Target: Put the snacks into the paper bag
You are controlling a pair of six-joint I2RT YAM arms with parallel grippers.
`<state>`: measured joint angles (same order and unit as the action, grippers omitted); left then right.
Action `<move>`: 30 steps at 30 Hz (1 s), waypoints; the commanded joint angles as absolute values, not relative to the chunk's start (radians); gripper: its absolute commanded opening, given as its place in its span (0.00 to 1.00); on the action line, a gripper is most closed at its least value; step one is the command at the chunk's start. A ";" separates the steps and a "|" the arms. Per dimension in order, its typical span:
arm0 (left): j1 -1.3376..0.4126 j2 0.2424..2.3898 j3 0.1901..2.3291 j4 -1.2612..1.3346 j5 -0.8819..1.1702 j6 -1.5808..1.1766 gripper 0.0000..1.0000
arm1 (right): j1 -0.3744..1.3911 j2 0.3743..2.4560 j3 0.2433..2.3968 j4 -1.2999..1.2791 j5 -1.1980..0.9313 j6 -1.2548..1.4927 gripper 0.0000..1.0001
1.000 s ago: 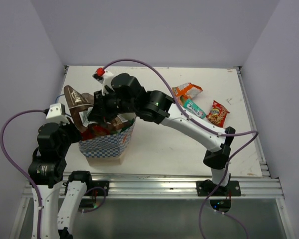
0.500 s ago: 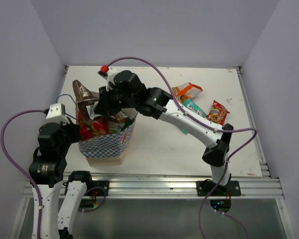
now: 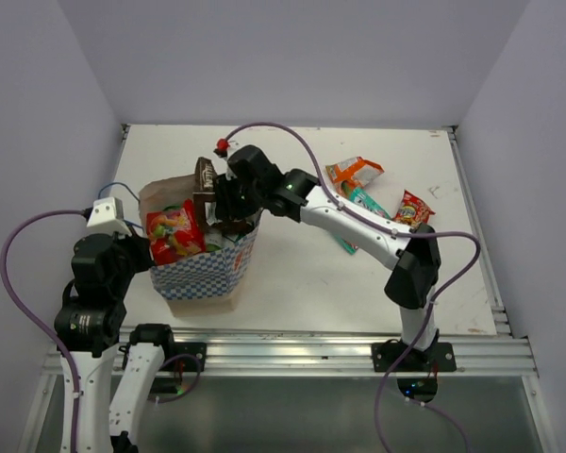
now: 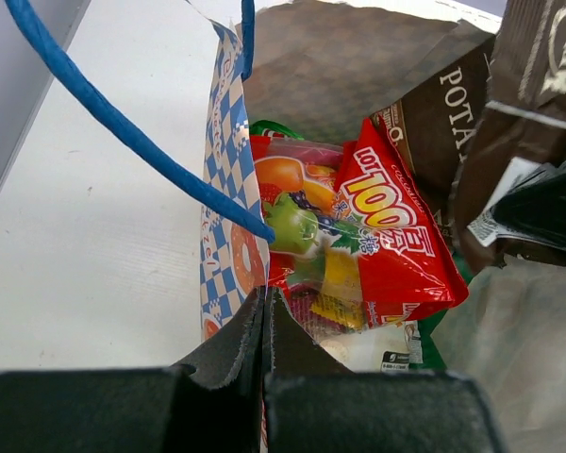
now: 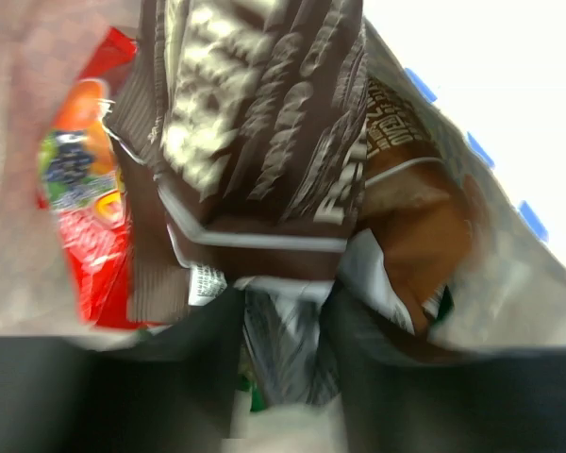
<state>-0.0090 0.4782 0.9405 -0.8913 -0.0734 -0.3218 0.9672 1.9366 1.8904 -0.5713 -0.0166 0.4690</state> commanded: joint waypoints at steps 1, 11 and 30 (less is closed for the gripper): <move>-0.017 0.489 0.954 -0.838 -0.038 -0.318 0.00 | 0.976 1.859 2.093 -0.722 0.029 0.390 0.49; -0.017 0.489 0.933 -0.819 -0.023 -0.330 0.00 | 0.875 1.662 2.260 -0.873 0.281 0.265 0.97; -0.017 0.503 0.960 -0.827 -0.043 -0.307 0.00 | 0.374 1.773 1.379 -0.494 0.190 0.350 0.95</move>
<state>-0.0090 0.4927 0.9367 -0.8799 -0.0601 -0.3206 0.3855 1.7752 1.3399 -0.6270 0.2054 0.3561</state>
